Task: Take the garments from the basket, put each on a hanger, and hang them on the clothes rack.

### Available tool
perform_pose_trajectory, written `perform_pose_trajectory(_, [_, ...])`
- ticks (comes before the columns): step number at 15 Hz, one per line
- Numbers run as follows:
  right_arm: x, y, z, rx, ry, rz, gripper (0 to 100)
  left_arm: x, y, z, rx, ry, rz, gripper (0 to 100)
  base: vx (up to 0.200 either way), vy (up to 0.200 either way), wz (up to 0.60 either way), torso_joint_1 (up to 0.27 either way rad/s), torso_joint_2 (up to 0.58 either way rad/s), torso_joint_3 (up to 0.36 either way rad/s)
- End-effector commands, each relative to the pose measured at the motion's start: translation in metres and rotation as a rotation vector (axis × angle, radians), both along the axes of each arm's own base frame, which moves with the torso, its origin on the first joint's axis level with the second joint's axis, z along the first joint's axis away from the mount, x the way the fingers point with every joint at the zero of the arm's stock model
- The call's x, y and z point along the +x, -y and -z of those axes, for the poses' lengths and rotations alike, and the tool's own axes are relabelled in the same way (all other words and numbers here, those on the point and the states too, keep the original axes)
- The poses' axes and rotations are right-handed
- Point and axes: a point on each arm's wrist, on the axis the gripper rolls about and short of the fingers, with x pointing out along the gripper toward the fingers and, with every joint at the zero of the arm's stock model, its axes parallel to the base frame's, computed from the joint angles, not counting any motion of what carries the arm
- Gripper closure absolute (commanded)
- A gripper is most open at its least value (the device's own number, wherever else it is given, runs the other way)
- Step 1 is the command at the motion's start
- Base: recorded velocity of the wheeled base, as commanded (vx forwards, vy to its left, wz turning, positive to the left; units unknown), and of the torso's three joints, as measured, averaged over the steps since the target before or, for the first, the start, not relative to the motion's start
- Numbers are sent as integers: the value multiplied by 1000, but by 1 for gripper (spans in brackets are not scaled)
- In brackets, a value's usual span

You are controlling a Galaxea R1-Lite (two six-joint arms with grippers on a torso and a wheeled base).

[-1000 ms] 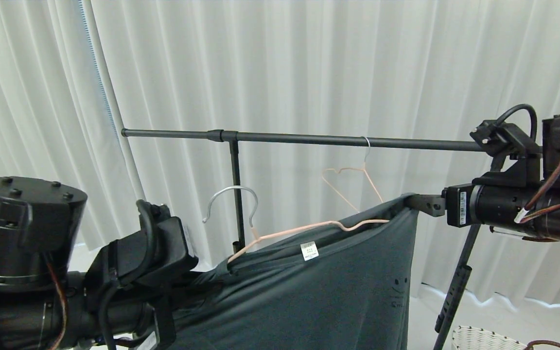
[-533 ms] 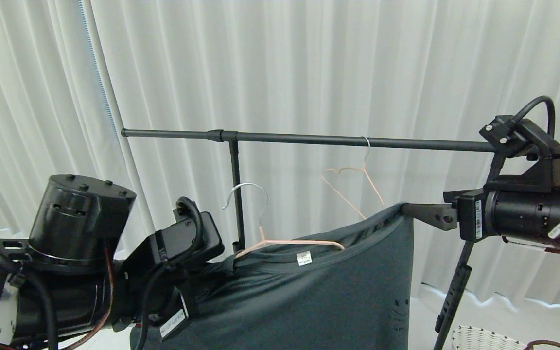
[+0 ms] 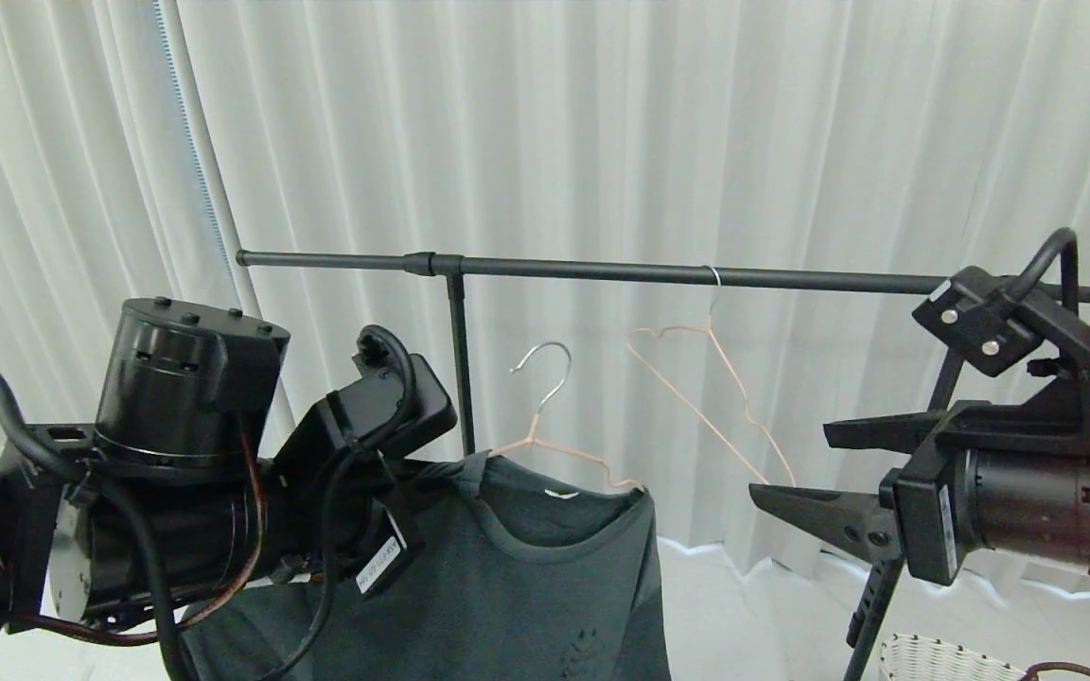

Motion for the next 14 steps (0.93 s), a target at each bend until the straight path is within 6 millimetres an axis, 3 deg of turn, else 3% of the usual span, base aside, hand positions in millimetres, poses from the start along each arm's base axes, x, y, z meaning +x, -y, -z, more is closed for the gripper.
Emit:
perform_pose_trajectory(1, [-3,-1,5,-24,2,-25,0,-4,0,0,-13,6,18,100,0,0,0,0,0,0])
perform_pose_trajectory(8, [18,9,14,-154,113,-206,0,-11,0,-7,-166,64,208,100,0,0,0,0,0,0])
perform_pose_trajectory(9, [29,11,17,-203,199,-344,0,-18,-2,-10,-207,55,292,100,0,0,0,0,0,0])
perform_pose_trajectory(14, [45,-17,25,-220,276,-598,0,-39,1,-21,-259,81,425,100,0,0,0,0,0,0])
